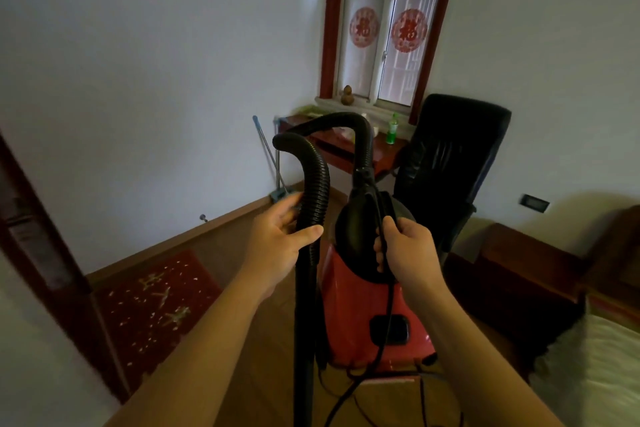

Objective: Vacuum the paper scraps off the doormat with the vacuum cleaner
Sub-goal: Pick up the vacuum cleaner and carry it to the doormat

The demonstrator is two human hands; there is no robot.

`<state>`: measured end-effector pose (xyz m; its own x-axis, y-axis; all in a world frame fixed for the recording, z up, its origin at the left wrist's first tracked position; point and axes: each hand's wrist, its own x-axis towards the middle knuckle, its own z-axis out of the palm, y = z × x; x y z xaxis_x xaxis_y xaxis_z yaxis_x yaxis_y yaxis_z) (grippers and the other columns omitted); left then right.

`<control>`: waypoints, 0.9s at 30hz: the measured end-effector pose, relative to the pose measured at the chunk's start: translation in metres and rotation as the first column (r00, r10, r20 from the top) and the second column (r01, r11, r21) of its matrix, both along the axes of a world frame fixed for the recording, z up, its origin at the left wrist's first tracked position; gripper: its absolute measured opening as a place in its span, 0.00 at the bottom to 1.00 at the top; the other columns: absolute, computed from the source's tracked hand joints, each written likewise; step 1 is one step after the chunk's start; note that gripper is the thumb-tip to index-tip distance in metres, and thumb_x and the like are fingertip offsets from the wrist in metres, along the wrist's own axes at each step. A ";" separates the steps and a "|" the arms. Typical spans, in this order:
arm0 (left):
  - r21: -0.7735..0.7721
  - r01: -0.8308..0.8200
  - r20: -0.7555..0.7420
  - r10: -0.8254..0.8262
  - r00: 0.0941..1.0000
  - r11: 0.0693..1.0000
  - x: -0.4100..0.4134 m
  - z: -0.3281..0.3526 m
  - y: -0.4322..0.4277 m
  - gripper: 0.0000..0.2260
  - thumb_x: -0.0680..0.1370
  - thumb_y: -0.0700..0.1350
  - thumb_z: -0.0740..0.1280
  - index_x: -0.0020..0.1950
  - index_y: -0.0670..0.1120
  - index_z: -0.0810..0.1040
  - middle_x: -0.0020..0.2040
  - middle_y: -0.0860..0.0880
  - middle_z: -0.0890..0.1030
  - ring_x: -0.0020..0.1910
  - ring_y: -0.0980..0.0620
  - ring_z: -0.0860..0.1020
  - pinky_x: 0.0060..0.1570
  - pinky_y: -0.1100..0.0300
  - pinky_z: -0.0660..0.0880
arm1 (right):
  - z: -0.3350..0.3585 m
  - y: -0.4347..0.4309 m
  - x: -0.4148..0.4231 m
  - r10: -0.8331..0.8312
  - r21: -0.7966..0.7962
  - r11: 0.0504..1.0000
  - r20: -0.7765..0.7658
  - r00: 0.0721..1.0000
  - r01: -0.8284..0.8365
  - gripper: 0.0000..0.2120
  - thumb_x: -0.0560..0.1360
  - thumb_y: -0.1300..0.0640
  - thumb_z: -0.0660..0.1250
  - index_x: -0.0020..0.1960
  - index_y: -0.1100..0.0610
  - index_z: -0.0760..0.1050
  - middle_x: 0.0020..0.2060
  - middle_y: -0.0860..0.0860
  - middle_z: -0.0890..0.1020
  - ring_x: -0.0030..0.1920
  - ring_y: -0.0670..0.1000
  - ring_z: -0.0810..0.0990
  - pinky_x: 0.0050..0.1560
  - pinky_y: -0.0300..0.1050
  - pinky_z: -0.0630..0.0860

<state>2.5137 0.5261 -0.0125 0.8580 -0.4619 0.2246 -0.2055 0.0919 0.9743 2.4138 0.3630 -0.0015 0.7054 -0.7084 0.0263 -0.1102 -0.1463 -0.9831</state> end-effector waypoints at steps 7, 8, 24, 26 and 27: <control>-0.027 0.008 -0.079 -0.010 0.997 1.000 0.093 -0.043 -0.085 0.24 0.75 0.34 0.74 0.60 0.62 0.77 0.54 0.62 0.84 0.54 0.64 0.83 0.49 0.67 0.79 | -0.042 -0.083 0.084 -0.007 -0.038 0.999 -0.050 0.999 0.005 0.16 0.83 0.54 0.60 0.42 0.62 0.76 0.28 0.53 0.77 0.27 0.50 0.74 0.31 0.47 0.74; -0.027 0.011 -0.087 -0.014 0.996 1.000 0.108 -0.050 -0.098 0.24 0.75 0.35 0.74 0.60 0.62 0.76 0.54 0.62 0.84 0.54 0.64 0.82 0.48 0.68 0.79 | -0.047 -0.095 0.099 -0.007 -0.040 0.999 -0.055 0.998 0.005 0.16 0.83 0.54 0.60 0.41 0.61 0.76 0.28 0.53 0.77 0.27 0.50 0.74 0.31 0.47 0.74; 0.038 -0.090 -0.146 0.094 0.985 0.995 0.313 -0.057 -0.240 0.30 0.75 0.32 0.74 0.74 0.49 0.72 0.54 0.61 0.82 0.49 0.70 0.82 0.42 0.74 0.77 | -0.064 -0.253 0.316 0.124 0.022 0.992 -0.063 0.990 -0.123 0.16 0.84 0.55 0.60 0.41 0.61 0.75 0.26 0.50 0.76 0.25 0.49 0.73 0.27 0.44 0.72; 0.059 -0.119 -0.148 0.127 0.981 0.991 0.330 -0.066 -0.254 0.30 0.74 0.32 0.74 0.74 0.50 0.73 0.55 0.62 0.81 0.50 0.70 0.81 0.43 0.74 0.76 | -0.078 -0.271 0.341 0.160 0.050 0.986 -0.067 0.985 -0.157 0.16 0.84 0.55 0.60 0.41 0.61 0.74 0.26 0.51 0.76 0.25 0.49 0.73 0.28 0.45 0.72; 0.076 -0.134 -0.149 0.144 0.978 0.988 0.337 -0.072 -0.262 0.30 0.74 0.32 0.74 0.73 0.52 0.73 0.55 0.62 0.81 0.49 0.71 0.81 0.43 0.75 0.76 | -0.085 -0.281 0.352 0.178 0.058 0.983 -0.070 0.982 -0.174 0.16 0.84 0.55 0.60 0.41 0.62 0.75 0.26 0.52 0.76 0.25 0.49 0.73 0.28 0.45 0.72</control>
<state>2.8508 0.2640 -0.0841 0.9369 -0.3448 0.0583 -0.0591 0.0082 0.9982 2.7660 0.0823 -0.0869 0.8176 -0.5722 -0.0638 -0.1602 -0.1196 -0.9798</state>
